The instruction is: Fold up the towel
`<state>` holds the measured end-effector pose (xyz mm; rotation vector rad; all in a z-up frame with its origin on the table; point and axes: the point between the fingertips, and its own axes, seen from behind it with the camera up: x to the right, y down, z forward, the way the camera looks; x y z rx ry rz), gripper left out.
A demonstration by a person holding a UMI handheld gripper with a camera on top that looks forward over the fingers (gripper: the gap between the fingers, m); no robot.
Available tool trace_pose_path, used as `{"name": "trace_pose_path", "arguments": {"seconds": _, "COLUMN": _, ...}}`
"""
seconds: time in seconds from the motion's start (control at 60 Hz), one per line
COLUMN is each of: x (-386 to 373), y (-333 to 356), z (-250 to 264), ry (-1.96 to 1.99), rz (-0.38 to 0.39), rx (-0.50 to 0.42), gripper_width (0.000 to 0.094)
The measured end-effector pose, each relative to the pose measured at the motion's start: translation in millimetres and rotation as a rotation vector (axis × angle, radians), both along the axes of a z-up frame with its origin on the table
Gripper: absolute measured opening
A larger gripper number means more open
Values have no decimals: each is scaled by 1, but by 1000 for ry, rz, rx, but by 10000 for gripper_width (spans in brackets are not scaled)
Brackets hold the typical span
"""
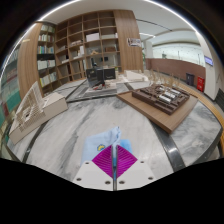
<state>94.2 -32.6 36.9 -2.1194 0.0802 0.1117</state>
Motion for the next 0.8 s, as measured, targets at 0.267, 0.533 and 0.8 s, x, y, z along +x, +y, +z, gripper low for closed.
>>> {"name": "trace_pose_path", "arguments": {"seconds": 0.267, "x": 15, "y": -9, "z": -11, "ry": -7, "rz": -32, "rx": -36, "gripper_width": 508}}
{"name": "trace_pose_path", "arguments": {"seconds": 0.533, "x": 14, "y": -52, "z": 25, "ry": 31, "rz": -21, "rx": -19, "gripper_width": 792}}
{"name": "trace_pose_path", "arguments": {"seconds": 0.8, "x": -21, "y": -120, "z": 88, "ry": 22, "rz": 51, "rx": 87, "gripper_width": 795}}
